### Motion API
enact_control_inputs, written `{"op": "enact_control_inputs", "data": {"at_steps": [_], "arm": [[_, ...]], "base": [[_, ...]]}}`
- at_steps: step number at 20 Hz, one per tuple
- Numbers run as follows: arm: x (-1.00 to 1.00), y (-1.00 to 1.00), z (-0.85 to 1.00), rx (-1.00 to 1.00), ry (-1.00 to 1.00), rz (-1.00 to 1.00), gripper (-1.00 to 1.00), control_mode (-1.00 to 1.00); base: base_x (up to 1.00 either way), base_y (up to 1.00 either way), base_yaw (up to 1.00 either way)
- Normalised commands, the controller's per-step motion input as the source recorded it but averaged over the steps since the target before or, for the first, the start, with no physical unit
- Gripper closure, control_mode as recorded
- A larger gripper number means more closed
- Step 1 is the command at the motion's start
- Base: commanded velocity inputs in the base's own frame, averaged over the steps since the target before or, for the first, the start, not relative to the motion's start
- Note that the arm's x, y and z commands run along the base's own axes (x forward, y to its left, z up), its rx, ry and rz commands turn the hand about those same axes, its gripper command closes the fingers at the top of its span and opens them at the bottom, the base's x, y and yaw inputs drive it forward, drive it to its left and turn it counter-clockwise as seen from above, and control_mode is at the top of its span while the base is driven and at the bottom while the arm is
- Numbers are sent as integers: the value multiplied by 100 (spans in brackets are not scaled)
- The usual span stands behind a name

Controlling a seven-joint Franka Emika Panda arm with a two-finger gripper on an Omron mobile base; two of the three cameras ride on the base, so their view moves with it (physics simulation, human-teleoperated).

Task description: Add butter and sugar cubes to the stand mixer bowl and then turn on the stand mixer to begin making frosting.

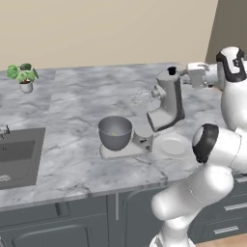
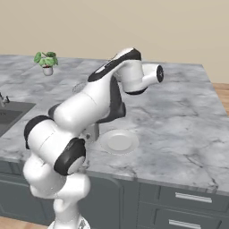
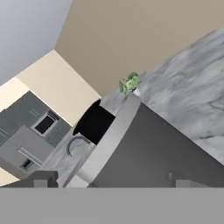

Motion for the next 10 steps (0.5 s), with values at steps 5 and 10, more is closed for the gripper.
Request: {"op": "enact_control_inputs", "data": {"at_steps": [5, 10], "arm": [[-24, 100, -57, -10, 0, 5, -100, -100], [-7, 100, -45, -9, 1, 4, -100, -100]], "base": [[0, 0, 0], [0, 0, 0]]}}
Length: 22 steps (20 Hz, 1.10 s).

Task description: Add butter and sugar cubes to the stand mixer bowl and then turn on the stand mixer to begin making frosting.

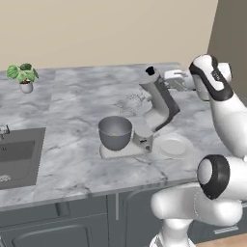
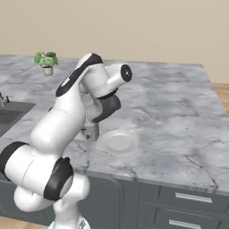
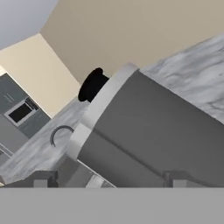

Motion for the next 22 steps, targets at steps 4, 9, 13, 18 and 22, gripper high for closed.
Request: {"op": "enact_control_inputs", "data": {"at_steps": [4, 9, 13, 18, 22], "arm": [[0, 100, -37, -7, 7, 3, -100, -100], [4, 97, -34, -5, 9, 3, -100, -100], [7, 83, -37, -6, 10, 1, -100, -100], [3, 66, -38, -6, 11, 0, -100, -100], [-23, 18, -8, -2, 2, 0, -100, -100]], "base": [[0, 0, 0], [0, 0, 0], [0, 0, 0], [0, 0, 0], [0, 0, 0]]}}
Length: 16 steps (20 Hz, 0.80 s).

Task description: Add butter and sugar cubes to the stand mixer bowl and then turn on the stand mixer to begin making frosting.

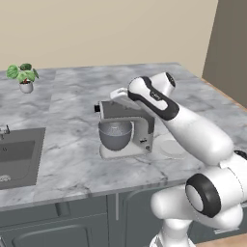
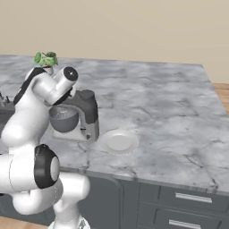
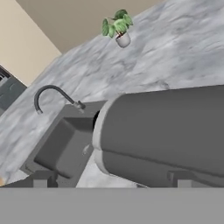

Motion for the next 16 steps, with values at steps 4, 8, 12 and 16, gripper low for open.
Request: {"op": "enact_control_inputs", "data": {"at_steps": [4, 8, 12, 16], "arm": [[-62, -8, 28, 0, 0, -1, -100, -100], [-81, -37, 37, 0, -1, -4, -100, -100], [-61, -43, 30, -5, 0, -4, -100, -100], [-26, -44, 12, -15, 5, -9, -100, -100]], "base": [[0, 0, 0], [0, 0, 0], [0, 0, 0], [0, 0, 0]]}}
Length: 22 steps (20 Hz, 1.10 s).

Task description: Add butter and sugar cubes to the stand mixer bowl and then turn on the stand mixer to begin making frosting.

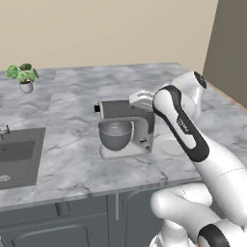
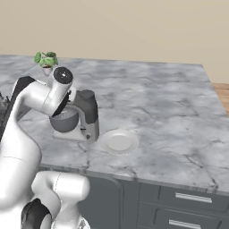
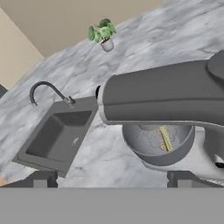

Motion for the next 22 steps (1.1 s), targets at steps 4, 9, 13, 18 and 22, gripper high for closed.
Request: {"op": "enact_control_inputs", "data": {"at_steps": [4, 9, 13, 18, 22], "arm": [[-5, -23, 1, -23, 12, -10, -100, -100], [0, -13, 0, -23, 9, -7, -100, -100], [0, -38, -11, -8, 11, -4, -100, -100], [-22, -52, -39, 7, 4, 0, -100, -100], [-25, -40, -46, 12, 0, 0, -100, -100]], "base": [[0, 0, 0], [0, 0, 0], [0, 0, 0], [0, 0, 0], [0, 0, 0]]}}
